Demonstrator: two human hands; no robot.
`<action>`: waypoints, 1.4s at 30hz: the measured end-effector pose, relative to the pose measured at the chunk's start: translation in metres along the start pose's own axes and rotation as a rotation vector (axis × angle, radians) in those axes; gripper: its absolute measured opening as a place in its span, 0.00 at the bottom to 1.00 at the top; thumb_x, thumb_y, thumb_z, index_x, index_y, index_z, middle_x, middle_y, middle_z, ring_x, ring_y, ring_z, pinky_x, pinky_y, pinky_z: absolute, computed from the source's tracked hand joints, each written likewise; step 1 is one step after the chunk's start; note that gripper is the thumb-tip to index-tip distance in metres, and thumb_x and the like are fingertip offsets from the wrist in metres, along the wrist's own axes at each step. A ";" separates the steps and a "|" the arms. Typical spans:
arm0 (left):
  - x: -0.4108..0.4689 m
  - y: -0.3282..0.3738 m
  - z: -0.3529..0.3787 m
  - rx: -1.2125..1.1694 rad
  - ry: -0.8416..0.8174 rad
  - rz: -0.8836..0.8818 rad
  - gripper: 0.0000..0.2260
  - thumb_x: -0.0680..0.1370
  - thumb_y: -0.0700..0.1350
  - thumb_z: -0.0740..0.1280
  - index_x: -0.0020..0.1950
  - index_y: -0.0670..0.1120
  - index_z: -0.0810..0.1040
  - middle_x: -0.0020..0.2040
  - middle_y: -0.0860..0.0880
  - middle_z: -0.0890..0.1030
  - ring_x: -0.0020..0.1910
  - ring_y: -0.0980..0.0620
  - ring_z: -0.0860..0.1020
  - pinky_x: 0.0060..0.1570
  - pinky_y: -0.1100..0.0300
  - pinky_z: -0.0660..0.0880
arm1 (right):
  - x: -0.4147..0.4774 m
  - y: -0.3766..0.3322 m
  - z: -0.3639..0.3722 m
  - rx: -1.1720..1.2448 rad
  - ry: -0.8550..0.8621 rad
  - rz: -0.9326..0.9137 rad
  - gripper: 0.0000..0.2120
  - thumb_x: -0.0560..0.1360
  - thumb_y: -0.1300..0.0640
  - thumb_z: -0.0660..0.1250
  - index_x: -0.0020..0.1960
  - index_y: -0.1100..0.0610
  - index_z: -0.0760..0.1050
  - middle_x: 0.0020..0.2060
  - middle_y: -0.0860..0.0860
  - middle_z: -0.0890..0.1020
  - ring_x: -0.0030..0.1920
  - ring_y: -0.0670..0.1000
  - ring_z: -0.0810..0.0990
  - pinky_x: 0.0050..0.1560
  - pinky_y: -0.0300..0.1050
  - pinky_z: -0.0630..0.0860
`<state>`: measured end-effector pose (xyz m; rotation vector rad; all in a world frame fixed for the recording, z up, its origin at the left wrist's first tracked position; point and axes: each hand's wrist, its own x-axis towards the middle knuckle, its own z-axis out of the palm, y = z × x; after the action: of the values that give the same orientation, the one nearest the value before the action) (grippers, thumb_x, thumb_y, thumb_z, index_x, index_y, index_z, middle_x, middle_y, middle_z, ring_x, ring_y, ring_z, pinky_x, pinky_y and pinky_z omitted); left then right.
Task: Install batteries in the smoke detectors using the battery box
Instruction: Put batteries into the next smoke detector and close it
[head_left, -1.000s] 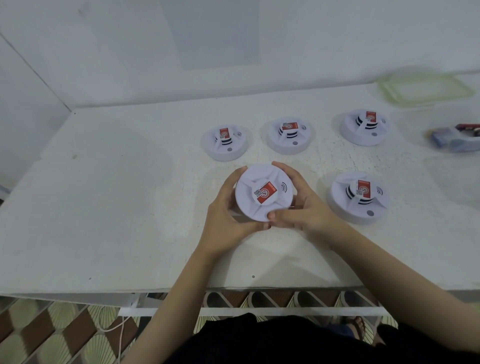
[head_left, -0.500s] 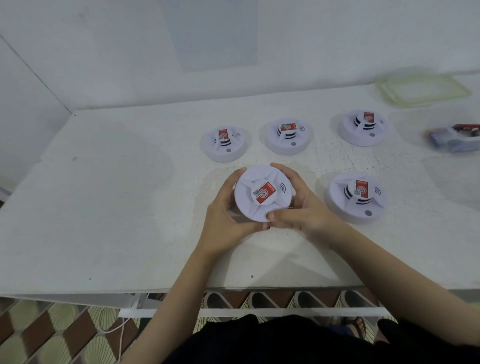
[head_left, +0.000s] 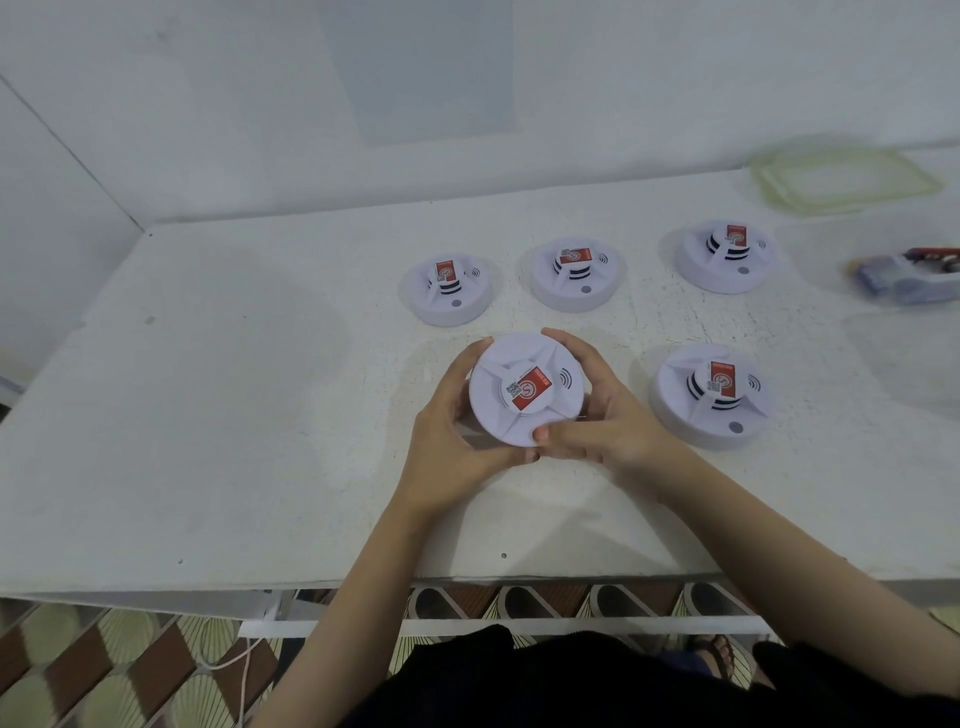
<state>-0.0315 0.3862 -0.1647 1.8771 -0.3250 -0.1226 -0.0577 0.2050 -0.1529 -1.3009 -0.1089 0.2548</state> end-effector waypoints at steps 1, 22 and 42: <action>0.001 0.001 0.001 0.000 -0.005 0.014 0.40 0.64 0.46 0.81 0.70 0.59 0.66 0.62 0.64 0.75 0.62 0.66 0.74 0.60 0.68 0.74 | 0.000 0.000 0.000 -0.004 0.003 0.002 0.39 0.66 0.71 0.69 0.71 0.47 0.61 0.61 0.50 0.77 0.58 0.53 0.79 0.49 0.58 0.80; 0.001 -0.004 -0.005 -0.038 -0.006 0.078 0.40 0.64 0.33 0.80 0.73 0.43 0.67 0.67 0.50 0.75 0.65 0.57 0.75 0.57 0.64 0.76 | 0.001 -0.001 -0.009 0.217 -0.034 0.084 0.34 0.70 0.71 0.66 0.71 0.47 0.66 0.60 0.58 0.79 0.60 0.57 0.79 0.57 0.49 0.77; 0.002 -0.007 -0.007 -0.019 -0.056 0.090 0.43 0.63 0.39 0.80 0.74 0.43 0.64 0.70 0.49 0.73 0.68 0.55 0.72 0.63 0.60 0.74 | 0.001 0.000 -0.010 0.228 -0.038 0.081 0.34 0.68 0.71 0.65 0.71 0.50 0.66 0.54 0.59 0.81 0.55 0.56 0.80 0.54 0.49 0.78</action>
<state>-0.0269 0.3945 -0.1690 1.8398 -0.4444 -0.1169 -0.0545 0.1959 -0.1552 -1.0748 -0.0572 0.3511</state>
